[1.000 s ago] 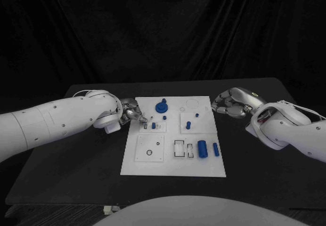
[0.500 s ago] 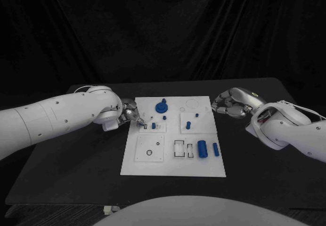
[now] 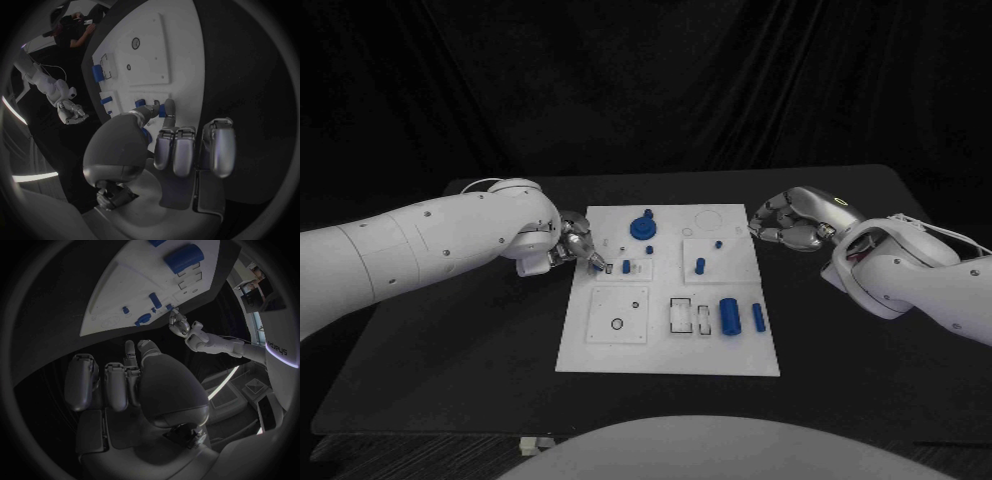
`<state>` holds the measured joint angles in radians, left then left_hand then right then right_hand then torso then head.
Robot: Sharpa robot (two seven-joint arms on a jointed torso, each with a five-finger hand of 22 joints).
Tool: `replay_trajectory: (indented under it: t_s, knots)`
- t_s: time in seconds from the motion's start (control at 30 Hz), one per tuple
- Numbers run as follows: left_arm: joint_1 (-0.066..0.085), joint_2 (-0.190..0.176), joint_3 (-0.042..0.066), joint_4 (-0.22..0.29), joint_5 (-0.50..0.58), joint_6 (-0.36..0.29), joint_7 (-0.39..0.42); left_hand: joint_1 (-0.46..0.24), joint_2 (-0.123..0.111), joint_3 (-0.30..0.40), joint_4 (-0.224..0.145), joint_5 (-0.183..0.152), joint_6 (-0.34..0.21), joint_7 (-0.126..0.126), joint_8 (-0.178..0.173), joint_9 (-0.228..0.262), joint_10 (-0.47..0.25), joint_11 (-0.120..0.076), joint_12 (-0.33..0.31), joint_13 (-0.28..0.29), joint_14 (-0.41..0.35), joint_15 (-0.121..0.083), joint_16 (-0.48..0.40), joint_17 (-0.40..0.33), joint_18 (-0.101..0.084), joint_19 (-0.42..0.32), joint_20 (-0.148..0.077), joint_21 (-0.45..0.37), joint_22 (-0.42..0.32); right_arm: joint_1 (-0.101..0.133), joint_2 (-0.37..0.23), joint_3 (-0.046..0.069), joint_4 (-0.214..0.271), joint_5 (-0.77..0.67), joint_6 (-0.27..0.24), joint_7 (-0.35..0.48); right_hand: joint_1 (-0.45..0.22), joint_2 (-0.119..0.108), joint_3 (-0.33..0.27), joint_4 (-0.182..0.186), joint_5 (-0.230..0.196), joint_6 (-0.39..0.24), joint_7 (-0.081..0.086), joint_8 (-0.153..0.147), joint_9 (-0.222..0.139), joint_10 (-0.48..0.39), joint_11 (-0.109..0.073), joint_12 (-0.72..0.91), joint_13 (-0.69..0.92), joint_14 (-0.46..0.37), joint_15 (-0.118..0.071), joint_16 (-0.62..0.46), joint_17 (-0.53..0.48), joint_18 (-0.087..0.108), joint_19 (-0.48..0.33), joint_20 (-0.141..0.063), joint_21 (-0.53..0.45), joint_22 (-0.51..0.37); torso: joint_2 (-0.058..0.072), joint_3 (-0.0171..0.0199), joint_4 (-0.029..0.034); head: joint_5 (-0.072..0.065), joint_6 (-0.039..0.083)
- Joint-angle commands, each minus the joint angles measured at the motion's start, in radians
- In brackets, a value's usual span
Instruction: Assemble the parts on the task board
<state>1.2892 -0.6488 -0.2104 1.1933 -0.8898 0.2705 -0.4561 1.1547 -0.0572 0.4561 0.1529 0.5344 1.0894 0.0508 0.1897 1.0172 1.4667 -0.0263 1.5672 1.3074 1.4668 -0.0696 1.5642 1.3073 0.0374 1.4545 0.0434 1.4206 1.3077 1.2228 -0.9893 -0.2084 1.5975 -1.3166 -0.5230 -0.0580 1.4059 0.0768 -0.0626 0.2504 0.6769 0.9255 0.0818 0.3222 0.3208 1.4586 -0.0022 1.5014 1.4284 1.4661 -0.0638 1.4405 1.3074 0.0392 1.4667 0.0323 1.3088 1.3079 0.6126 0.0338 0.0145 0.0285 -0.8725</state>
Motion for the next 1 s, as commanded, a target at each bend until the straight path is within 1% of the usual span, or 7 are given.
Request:
replay_trajectory:
  t_s: [0.03,0.23,0.47,0.63,1.0]
  knots:
    - [0.0,0.005,-0.001,-0.001,0.002,0.0,0.026,-0.002,-0.011,0.126,-0.116,-0.004,-0.004,-0.007,0.006,0.001,0.104,0.004,0.004,0.263,0.104,0.005,0.007,0.263,0.006,-0.004,0.005,-0.008,0.206,-0.003,0.0,0.001,0.0,-0.002,0.004,-0.018,0.011,0.002,0.007,0.001,0.004,0.005,-0.002,-0.005,-0.001,0.035,0.001,-0.006,-0.008,0.057,-0.005,-0.004,0.001,0.019,0.011,0.008,-0.004,0.186,-0.001,0.0002,-0.0006,-0.001,0.0]
    - [0.0,0.006,-0.001,-0.001,0.002,-0.013,0.04,-0.006,-0.01,0.129,-0.117,-0.009,-0.004,-0.006,0.006,0.002,0.104,0.004,0.004,0.263,0.104,0.005,0.007,0.263,0.006,-0.003,0.005,-0.007,0.206,-0.004,0.0,0.001,-0.001,-0.002,0.005,-0.018,0.011,0.002,0.007,0.001,0.004,0.005,-0.002,-0.005,-0.001,0.035,0.001,-0.006,-0.008,0.057,-0.005,-0.004,0.001,0.019,0.011,0.008,-0.004,0.186,-0.001,0.0008,-0.0008,-0.001,0.0]
    - [0.0,0.008,-0.001,-0.002,0.002,-0.018,0.046,-0.007,-0.009,0.131,-0.117,-0.012,-0.004,-0.007,0.007,0.003,0.104,0.004,0.004,0.263,0.104,0.005,0.007,0.263,0.006,-0.003,0.006,-0.007,0.206,-0.005,0.001,0.001,-0.003,-0.002,0.005,-0.018,0.011,0.002,0.007,0.001,0.004,0.005,-0.002,-0.005,-0.001,0.035,0.001,-0.006,-0.008,0.057,-0.005,-0.004,0.001,0.019,0.011,0.008,-0.004,0.186,0.0,0.0005,-0.0002,-0.002,0.0]
    - [0.0,0.013,-0.001,-0.008,0.002,-0.014,0.044,-0.008,-0.006,0.135,-0.118,-0.013,-0.004,-0.007,0.007,0.003,0.104,0.004,0.004,0.263,0.104,0.005,0.007,0.263,0.006,-0.004,0.006,-0.007,0.206,-0.006,0.003,0.001,-0.003,-0.002,0.006,-0.018,0.012,0.002,0.009,0.0,0.004,0.004,-0.002,-0.006,-0.001,0.035,0.001,-0.006,-0.008,0.057,-0.005,-0.004,0.001,0.019,0.011,0.008,-0.004,0.186,0.0,0.0006,-0.0001,0.001,0.0]
    - [0.0,0.029,-0.001,-0.032,0.002,0.005,0.032,-0.008,-0.005,0.137,-0.118,-0.014,-0.005,-0.006,0.006,0.003,0.104,0.004,0.004,0.263,0.104,0.006,0.007,0.263,0.006,-0.005,0.006,-0.009,0.205,-0.007,0.003,0.001,-0.003,-0.002,0.008,-0.018,0.012,0.002,0.009,0.0,0.004,0.004,-0.002,-0.006,-0.001,0.035,0.001,-0.006,-0.008,0.057,-0.005,-0.004,0.001,0.019,0.011,0.008,-0.004,0.186,-0.001,0.0004,-0.0003,0.001,0.0]
